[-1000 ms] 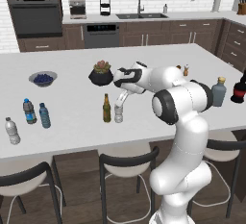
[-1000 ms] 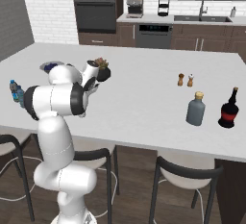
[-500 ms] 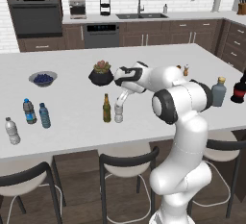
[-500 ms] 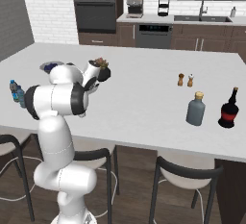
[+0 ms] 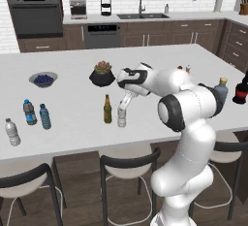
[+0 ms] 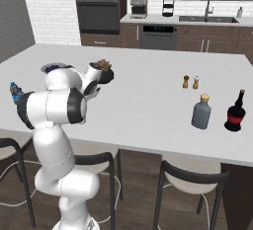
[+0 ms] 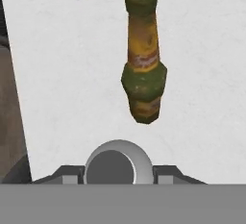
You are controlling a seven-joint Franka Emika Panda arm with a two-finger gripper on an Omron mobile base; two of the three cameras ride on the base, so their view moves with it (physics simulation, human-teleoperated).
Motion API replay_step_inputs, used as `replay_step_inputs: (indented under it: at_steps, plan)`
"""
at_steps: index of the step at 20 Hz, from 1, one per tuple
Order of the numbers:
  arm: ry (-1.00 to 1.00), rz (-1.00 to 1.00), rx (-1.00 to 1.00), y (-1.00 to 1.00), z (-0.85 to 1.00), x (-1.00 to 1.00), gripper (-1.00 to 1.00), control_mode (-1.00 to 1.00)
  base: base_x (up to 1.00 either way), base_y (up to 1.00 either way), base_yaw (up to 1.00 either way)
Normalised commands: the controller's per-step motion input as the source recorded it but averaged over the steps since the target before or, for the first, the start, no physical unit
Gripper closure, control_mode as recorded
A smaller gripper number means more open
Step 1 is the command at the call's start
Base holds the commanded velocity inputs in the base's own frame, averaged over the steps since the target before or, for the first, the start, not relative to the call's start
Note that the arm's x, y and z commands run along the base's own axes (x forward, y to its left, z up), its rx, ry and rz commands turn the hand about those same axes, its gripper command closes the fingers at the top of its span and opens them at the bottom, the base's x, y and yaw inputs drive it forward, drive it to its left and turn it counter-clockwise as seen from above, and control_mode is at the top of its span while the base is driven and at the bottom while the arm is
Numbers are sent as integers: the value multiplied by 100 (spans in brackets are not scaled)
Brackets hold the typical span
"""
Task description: Move the plastic bottles in the middle to the plastics group, and the glass bottles in the middle to the glass group.
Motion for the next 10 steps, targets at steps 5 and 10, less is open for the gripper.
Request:
replay_step_inputs:
  at_steps: [5,10]
  plan:
    - [-5,-2,1,-2,3,-100,100,-100,0,0,0]
    - [-5,-5,0,3,11,-94,100,-100,0,0,0]
